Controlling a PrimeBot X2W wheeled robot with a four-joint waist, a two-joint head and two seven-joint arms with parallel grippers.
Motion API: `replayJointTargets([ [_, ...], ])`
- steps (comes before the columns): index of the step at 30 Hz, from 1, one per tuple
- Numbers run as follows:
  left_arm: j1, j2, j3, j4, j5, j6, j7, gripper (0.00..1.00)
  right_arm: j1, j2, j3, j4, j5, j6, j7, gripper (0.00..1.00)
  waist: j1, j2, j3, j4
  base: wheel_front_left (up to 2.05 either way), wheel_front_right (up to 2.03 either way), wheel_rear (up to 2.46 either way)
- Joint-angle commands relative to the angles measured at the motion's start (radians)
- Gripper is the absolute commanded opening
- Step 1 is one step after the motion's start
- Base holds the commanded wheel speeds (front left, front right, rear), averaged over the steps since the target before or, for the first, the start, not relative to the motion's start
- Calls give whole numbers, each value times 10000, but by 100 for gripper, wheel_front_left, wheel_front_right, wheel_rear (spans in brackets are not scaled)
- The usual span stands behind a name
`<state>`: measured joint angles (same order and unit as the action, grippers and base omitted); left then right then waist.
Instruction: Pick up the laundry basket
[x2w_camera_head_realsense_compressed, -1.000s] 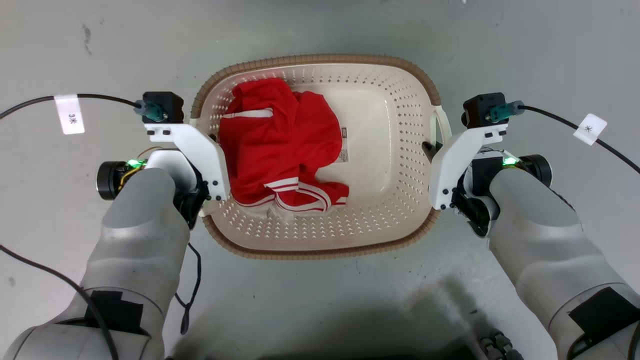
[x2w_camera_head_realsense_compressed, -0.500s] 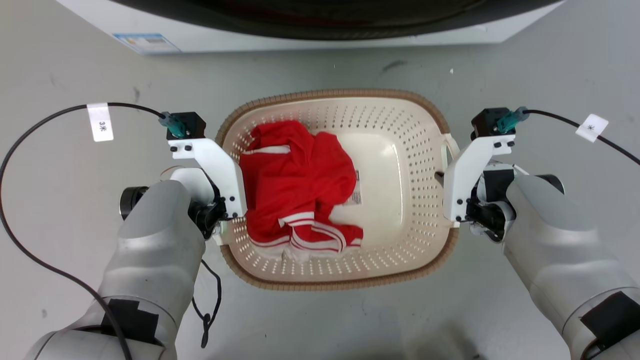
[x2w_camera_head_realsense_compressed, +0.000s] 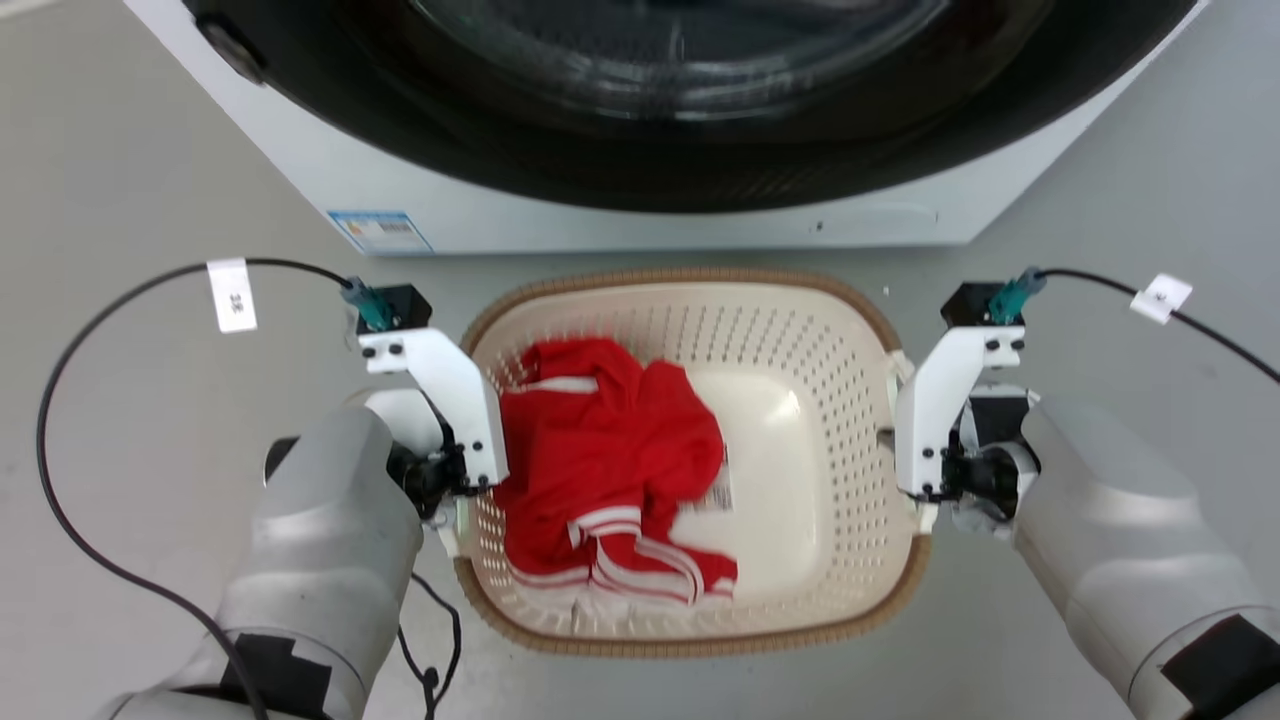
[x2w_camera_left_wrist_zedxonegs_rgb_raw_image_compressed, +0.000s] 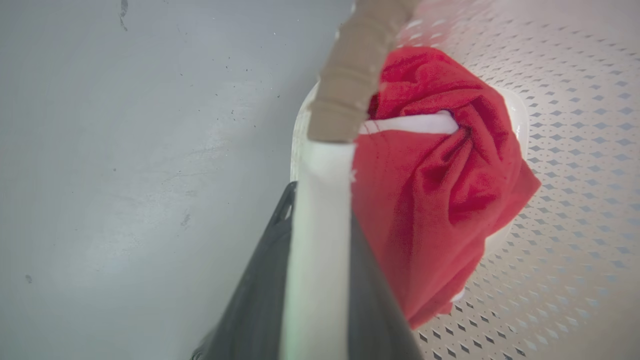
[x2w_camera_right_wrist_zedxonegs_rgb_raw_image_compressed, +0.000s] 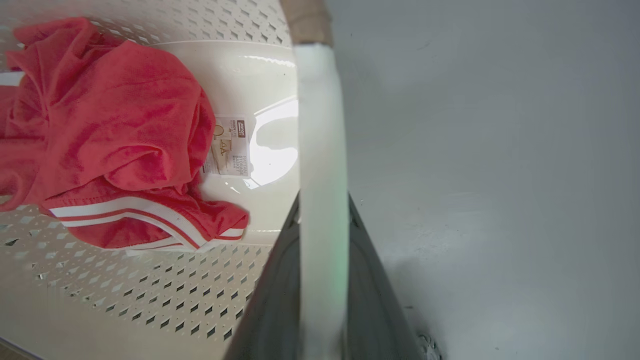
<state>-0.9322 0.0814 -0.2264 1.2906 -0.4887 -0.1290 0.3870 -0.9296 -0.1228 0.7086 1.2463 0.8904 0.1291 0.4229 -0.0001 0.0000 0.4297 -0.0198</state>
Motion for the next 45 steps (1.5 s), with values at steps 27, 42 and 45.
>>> replayJointTargets([
  [27,2077,-124,-668,-8,-601,-22,840,0,1766,-91,-108,450,164,13,1498,0,1,0,-4087,211,0,0,0],
  [42,2691,-196,-1002,-15,-819,-22,959,0,2545,55,-577,451,-211,15,1820,0,1,0,-4668,181,0,0,0],
  [45,2702,-205,-1046,-15,-874,-22,938,0,2505,55,-677,448,-325,15,1810,0,1,0,-4690,164,0,0,0],
])
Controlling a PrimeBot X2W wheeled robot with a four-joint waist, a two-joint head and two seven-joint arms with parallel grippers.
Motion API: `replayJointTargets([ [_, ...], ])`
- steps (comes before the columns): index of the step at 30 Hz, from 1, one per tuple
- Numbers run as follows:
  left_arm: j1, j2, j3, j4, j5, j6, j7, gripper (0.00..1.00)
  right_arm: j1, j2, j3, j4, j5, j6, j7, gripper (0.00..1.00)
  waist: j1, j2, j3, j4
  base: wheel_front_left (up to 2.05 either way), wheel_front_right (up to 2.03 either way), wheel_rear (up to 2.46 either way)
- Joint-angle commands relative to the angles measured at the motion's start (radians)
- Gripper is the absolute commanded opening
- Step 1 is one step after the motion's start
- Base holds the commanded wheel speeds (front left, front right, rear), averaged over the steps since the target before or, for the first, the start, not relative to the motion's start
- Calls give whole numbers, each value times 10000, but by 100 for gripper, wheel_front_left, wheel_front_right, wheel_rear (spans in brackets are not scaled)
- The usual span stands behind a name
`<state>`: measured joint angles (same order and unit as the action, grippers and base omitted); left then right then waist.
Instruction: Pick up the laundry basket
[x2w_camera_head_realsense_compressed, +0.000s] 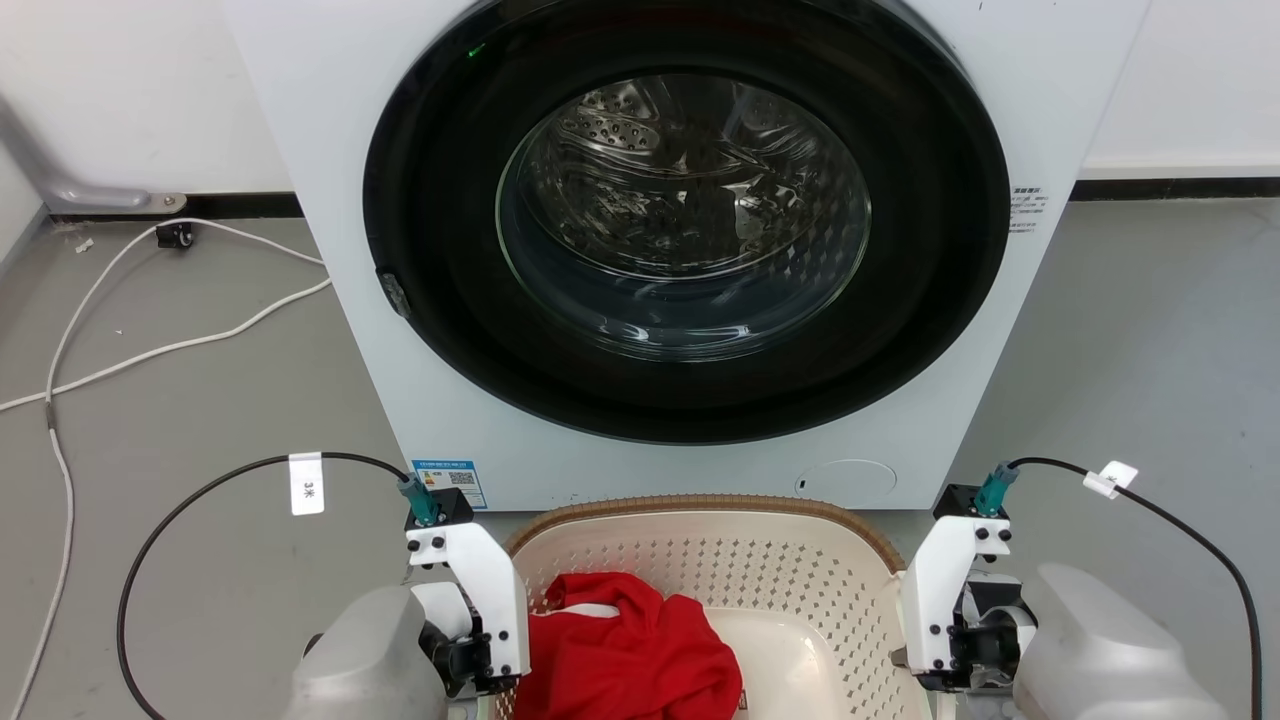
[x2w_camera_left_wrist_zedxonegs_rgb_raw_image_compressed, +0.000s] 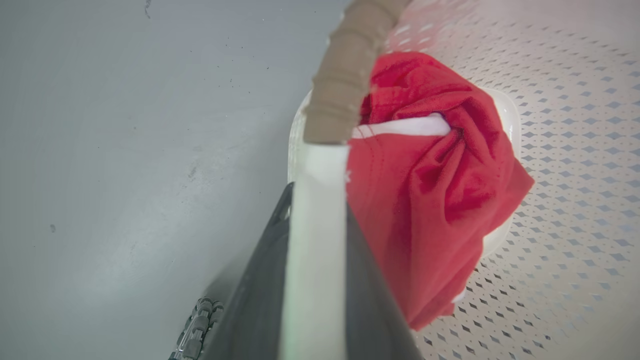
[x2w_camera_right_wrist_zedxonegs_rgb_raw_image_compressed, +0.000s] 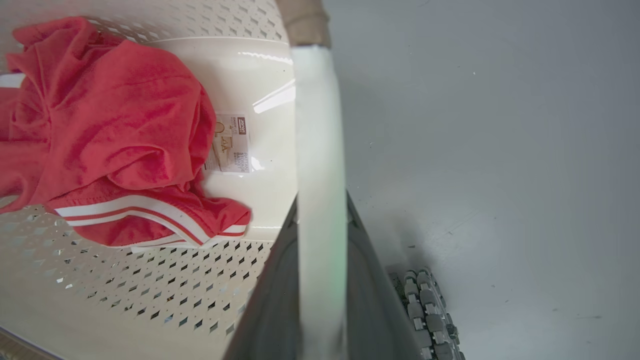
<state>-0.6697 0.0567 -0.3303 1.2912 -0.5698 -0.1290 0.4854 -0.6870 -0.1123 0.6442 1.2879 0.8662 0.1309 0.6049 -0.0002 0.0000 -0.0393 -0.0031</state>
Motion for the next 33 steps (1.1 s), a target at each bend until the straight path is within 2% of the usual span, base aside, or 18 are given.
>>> replayJointTargets([
  [1,77,40,-25,-19,-61,-22,-49,0,70,-54,-69,31,-100,-2,7,0,2,0,-2,-3,0,0,0],
  [33,79,-10,-388,-18,-377,-13,-112,0,86,134,-1070,20,-1091,-2,-9,0,2,0,17,18,0,0,0],
])
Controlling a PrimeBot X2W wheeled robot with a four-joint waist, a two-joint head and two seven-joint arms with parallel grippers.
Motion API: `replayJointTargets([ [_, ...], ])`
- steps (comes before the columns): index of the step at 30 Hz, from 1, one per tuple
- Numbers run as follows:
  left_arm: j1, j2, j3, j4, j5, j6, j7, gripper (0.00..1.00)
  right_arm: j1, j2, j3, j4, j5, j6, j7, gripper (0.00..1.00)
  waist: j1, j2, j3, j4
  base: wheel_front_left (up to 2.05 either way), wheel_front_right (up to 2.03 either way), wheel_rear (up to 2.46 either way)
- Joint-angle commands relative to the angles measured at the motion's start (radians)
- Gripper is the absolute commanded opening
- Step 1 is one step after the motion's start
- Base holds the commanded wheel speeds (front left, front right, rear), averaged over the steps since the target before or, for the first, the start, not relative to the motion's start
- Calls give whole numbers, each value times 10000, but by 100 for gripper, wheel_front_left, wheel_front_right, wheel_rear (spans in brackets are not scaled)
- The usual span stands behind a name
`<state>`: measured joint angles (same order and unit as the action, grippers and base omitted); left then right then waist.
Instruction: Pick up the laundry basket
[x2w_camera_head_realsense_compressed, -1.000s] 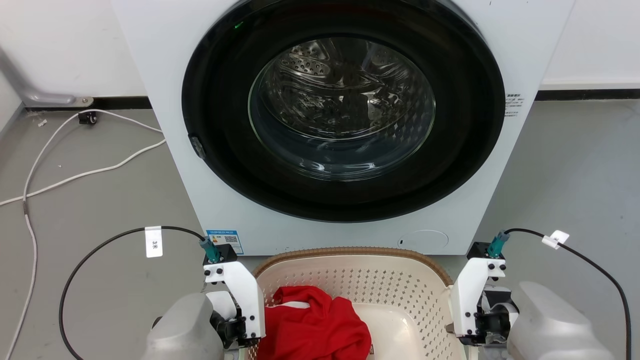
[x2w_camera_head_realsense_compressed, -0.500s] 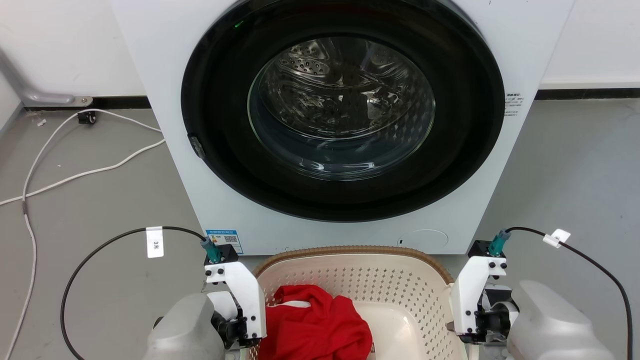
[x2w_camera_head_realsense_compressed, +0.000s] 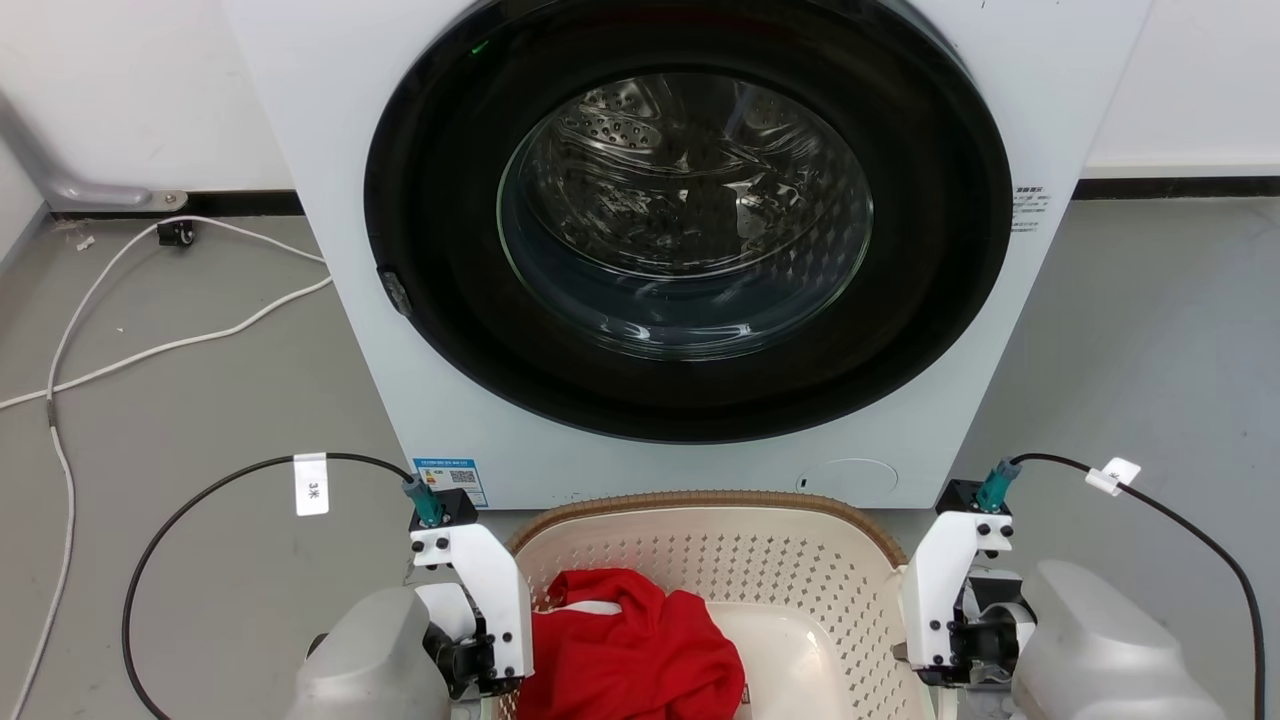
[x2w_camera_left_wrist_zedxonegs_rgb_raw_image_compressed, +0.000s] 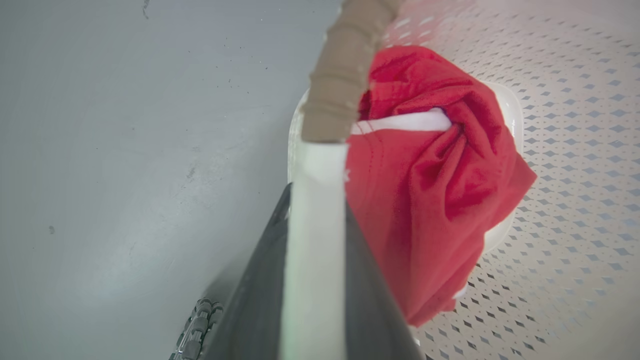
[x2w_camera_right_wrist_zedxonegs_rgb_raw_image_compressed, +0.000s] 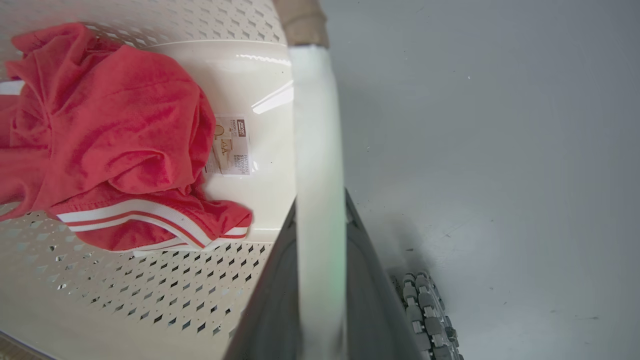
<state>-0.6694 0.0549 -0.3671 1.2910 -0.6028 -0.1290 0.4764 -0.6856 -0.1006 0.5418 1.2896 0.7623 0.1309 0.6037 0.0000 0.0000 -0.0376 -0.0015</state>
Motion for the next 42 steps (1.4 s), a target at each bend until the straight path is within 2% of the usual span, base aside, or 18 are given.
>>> replayJointTargets([
  [1,73,6,-30,-17,-58,-13,-29,0,71,21,-66,3,-73,-2,5,0,0,0,0,0,0,0,0],
  [42,148,-4,-364,-18,-383,-2,-91,0,156,191,-1124,-1,-1102,-2,216,0,0,0,-30,-3,0,0,0],
])
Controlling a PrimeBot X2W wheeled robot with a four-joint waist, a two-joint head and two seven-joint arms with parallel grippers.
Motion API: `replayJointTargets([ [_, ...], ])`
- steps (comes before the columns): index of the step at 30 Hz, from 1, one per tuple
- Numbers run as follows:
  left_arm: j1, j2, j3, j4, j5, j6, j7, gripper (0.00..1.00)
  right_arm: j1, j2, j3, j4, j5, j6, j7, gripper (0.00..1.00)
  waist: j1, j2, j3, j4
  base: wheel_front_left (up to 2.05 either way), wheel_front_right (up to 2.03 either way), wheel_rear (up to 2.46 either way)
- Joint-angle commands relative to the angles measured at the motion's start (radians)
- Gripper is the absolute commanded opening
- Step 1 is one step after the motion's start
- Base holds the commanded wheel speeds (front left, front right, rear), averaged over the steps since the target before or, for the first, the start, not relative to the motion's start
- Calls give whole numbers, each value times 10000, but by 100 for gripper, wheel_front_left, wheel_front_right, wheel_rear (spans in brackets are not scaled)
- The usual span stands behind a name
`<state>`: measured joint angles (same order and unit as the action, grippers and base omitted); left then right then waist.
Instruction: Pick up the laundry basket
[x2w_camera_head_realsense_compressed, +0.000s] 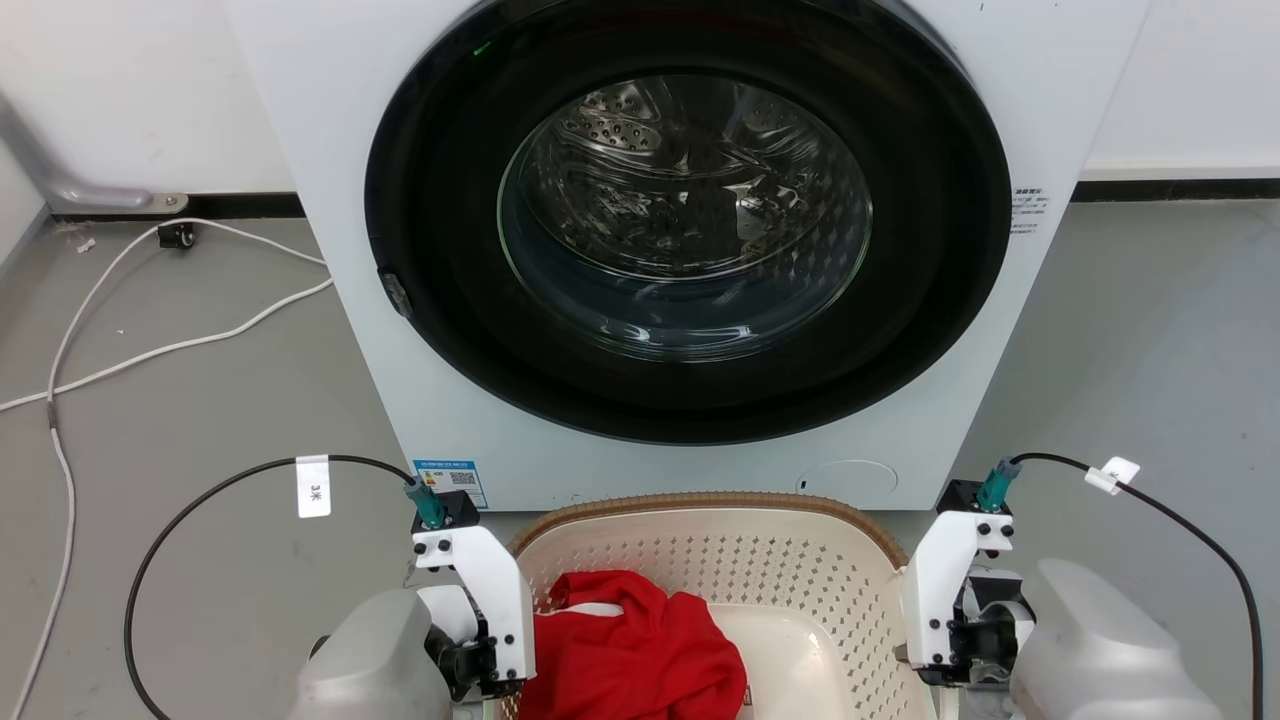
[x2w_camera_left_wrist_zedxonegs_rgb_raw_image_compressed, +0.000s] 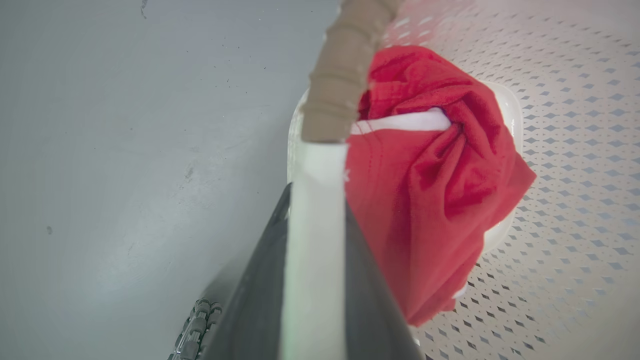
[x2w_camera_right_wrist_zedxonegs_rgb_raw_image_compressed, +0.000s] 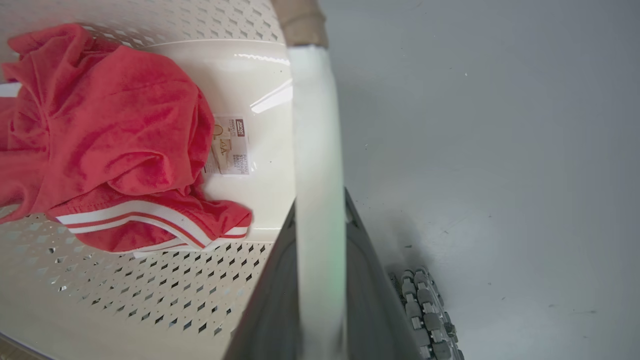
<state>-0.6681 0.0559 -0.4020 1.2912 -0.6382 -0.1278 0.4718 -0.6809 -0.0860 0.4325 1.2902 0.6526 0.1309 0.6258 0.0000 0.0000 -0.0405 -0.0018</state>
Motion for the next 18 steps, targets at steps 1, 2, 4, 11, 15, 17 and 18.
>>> replayJointTargets([
  [1,137,-13,-24,-20,-40,-14,-51,0,113,50,-53,-7,-14,-2,-1,0,0,0,0,-3,0,0,0],
  [2,138,-10,-31,-20,-49,-14,-57,0,116,55,-75,-7,-49,-2,4,0,0,0,4,-4,0,0,0],
  [4,128,-8,-48,-20,-59,-14,-58,0,120,66,-118,-7,-82,-2,1,0,0,0,12,-7,0,0,0],
  [11,123,-1,-102,-20,-103,-14,-67,0,114,104,-271,-9,-266,-2,0,0,0,0,42,-3,0,0,0],
  [15,132,1,-128,-20,-147,-14,-75,0,123,121,-353,-9,-347,-2,14,0,0,0,50,8,0,0,0],
  [17,132,0,-144,-20,-159,-15,-74,0,123,129,-397,-10,-385,-2,25,0,0,0,55,13,0,0,0],
  [18,133,-1,-147,-20,-166,-15,-76,0,120,134,-422,-10,-393,-2,26,0,0,0,55,15,0,0,0],
])
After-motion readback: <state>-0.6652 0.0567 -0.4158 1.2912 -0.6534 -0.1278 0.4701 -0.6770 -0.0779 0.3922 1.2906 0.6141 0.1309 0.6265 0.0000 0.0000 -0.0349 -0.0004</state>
